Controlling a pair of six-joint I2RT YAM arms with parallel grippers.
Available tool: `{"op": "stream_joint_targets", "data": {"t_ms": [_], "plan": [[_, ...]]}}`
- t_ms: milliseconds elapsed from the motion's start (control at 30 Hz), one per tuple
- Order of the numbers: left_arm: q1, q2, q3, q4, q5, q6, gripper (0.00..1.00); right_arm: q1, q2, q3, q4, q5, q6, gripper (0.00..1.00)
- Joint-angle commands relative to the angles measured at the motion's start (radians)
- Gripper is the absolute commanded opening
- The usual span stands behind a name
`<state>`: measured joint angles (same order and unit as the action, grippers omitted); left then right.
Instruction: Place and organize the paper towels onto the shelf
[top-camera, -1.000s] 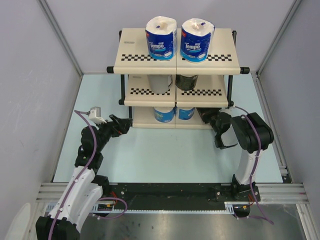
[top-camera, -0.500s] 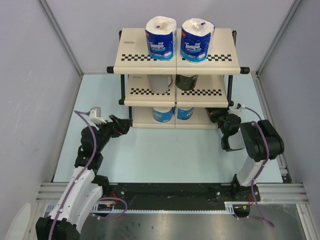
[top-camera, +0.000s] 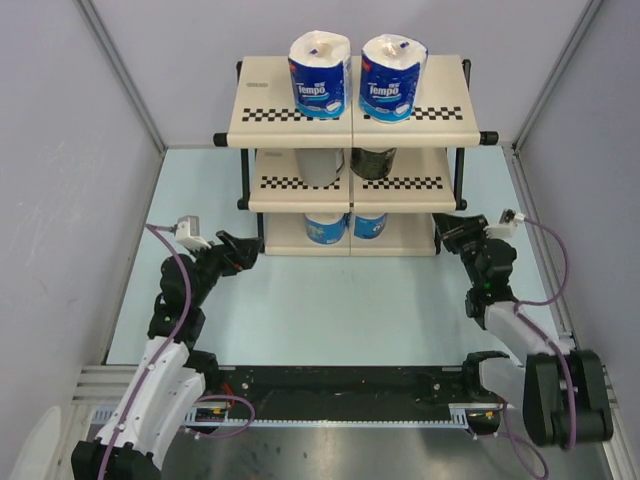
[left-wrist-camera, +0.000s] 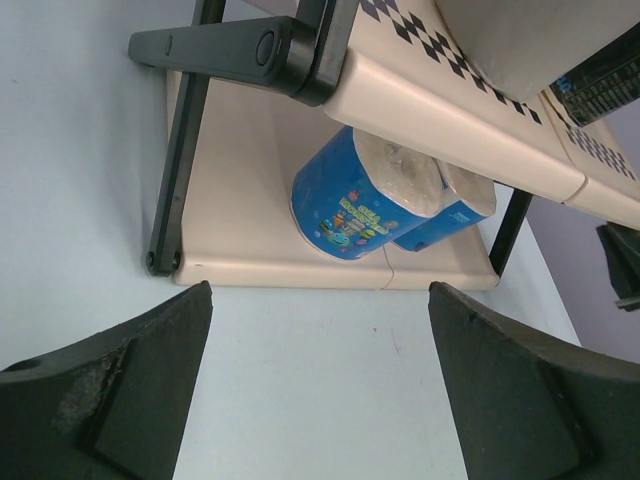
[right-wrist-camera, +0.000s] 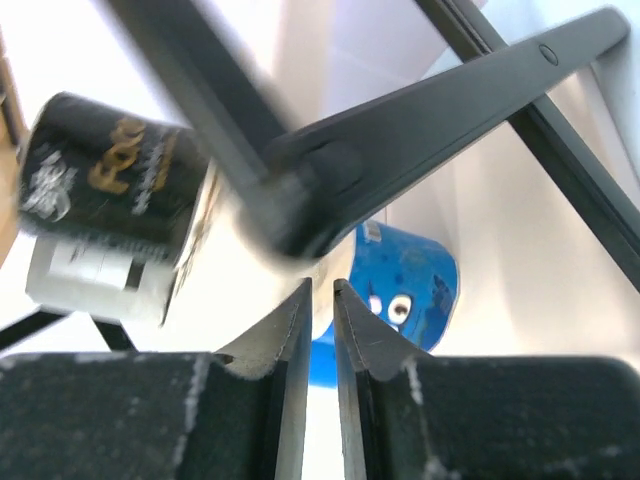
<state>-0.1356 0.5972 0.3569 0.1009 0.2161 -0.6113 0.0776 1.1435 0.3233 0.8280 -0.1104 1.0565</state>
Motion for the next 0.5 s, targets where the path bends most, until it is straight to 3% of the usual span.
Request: {"op": "stream_joint_targets", "data": {"t_ms": [0, 167, 267, 467], "plan": [[-0.006, -0.026, 0.022, -0.013, -0.008, -0.011, 0.93, -0.015, -0.209, -0.012, -0.289, 0.023, -0.118, 0.20], [-0.006, -0.054, 0.057, -0.038, 0.009, -0.010, 0.89, -0.018, -0.494, -0.023, -0.539, 0.040, -0.156, 0.20], [-0.007, -0.066, 0.097, -0.035, 0.020, -0.019, 0.83, -0.015, -0.606, -0.012, -0.602, 0.044, -0.165, 0.20], [-0.010, -0.025, 0.175, 0.113, 0.052, -0.094, 0.65, 0.022, -0.599, 0.097, -0.609, 0.023, -0.156, 0.19]]}}
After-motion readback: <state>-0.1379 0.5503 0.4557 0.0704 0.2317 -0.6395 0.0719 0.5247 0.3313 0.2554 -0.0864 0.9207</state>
